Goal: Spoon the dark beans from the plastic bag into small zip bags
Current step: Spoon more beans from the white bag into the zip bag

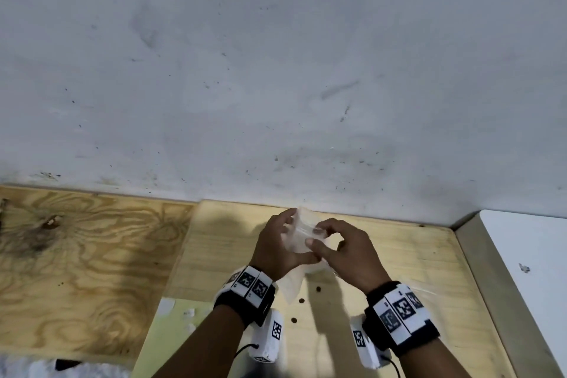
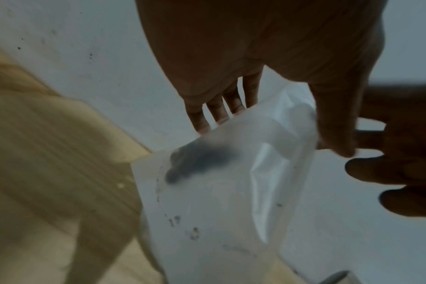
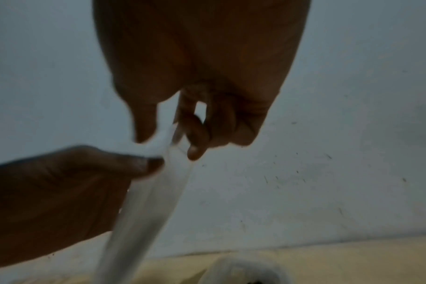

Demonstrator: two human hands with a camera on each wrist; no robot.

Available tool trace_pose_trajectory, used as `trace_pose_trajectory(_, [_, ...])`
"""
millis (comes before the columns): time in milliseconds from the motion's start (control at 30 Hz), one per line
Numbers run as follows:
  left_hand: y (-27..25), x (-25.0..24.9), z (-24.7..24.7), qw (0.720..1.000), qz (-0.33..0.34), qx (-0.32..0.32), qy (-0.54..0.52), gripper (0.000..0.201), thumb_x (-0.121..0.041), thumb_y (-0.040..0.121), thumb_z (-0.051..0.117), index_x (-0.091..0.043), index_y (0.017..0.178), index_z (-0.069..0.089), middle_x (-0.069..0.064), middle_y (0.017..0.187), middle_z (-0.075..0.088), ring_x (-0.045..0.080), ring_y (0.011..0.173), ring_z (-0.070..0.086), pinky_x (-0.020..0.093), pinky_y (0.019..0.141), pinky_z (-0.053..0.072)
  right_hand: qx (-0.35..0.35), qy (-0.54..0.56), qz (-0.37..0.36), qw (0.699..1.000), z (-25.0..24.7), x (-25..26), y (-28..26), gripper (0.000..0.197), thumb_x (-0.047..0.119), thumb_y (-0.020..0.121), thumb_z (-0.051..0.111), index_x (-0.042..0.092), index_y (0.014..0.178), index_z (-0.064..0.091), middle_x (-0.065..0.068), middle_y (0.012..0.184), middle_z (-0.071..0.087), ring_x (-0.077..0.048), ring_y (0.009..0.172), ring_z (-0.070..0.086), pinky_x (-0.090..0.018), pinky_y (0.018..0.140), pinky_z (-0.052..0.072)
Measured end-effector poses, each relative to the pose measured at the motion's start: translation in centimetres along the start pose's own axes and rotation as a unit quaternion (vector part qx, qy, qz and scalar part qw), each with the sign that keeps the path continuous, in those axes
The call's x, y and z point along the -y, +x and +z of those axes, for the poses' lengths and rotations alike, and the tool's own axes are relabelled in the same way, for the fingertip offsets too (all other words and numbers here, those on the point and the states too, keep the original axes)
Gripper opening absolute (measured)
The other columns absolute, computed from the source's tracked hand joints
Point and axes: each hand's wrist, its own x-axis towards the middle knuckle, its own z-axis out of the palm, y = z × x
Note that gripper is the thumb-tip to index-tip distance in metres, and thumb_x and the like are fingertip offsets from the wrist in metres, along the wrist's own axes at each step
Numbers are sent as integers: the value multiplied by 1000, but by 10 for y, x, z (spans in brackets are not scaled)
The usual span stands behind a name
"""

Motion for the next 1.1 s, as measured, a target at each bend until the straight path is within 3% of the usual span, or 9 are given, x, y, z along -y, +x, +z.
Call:
trace_pose_trajectory(67, [3,-7,0,1000,-13,-8,-24,91,-44,51,91,-28,131,51,-13,116,59,6,103,59,16,79,47,-56,-13,-4,998,-5,-2,9,15,35,79,79,35,75,65,18,81,67,-3,54,55,-30,57,44])
trace_pose_trajectory(200, [12,-18,-6,994,-24,-83,-67,8,-17,87,72,-20,89,64,-4,82,69,12,71,69,21,64,51,-105,4,11,994,-15,-8,19,18,23,80,76,36,75,65,21,79,69,-24,71,64,-44,66,54])
trace_pose_trajectory(333, [12,-25,-6,991,-30,-66,-111,13,-7,91,66,-12,79,63,1,70,63,3,55,60,16,57,49,-133,75,12,988,-15,-9,18,29,11,80,77,36,88,65,8,80,70,-22,76,65,-39,70,55])
trace_pose_trajectory(533, [9,-23,2,986,-47,-30,-159,22,-18,90,69,3,90,66,16,78,65,17,69,59,30,67,51,-110,193,55,973,-11,-11,19,31,6,76,82,21,101,72,-5,79,64,-12,77,62,-24,75,54])
trace_pose_trajectory(633, [8,-24,4,986,-58,-31,-152,21,-21,89,70,-1,89,69,16,78,69,15,65,60,31,67,51,-62,214,77,972,-10,-8,19,18,13,72,87,11,86,77,-7,81,74,-10,73,65,-22,71,51])
trace_pose_trajectory(767, [4,-24,4,987,-73,-30,-138,13,-24,86,73,-11,86,74,8,78,75,12,63,63,29,66,54,-38,186,83,978,-9,-8,21,13,18,72,87,13,70,75,-11,81,75,-11,70,65,-27,72,50])
trace_pose_trajectory(867, [3,-22,3,990,-65,-35,-122,7,-20,85,74,-15,81,75,1,71,73,7,60,64,24,64,53,-18,175,86,981,-9,-8,21,24,15,73,85,18,58,67,5,67,67,-6,64,60,-20,67,45])
trace_pose_trajectory(967, [2,-24,1,986,-84,-35,-138,15,-22,87,71,-12,78,76,2,70,73,10,60,63,26,66,51,-18,199,98,975,-9,-10,21,22,14,74,85,12,61,67,5,63,63,-8,59,57,-18,62,44])
trace_pose_trajectory(1100, [-2,-24,-8,973,-111,-41,-200,20,-22,93,63,-12,83,77,8,80,75,14,63,61,26,66,46,-20,246,150,957,-17,-16,16,22,21,76,84,11,65,67,4,55,47,-14,49,27,-22,45,21])
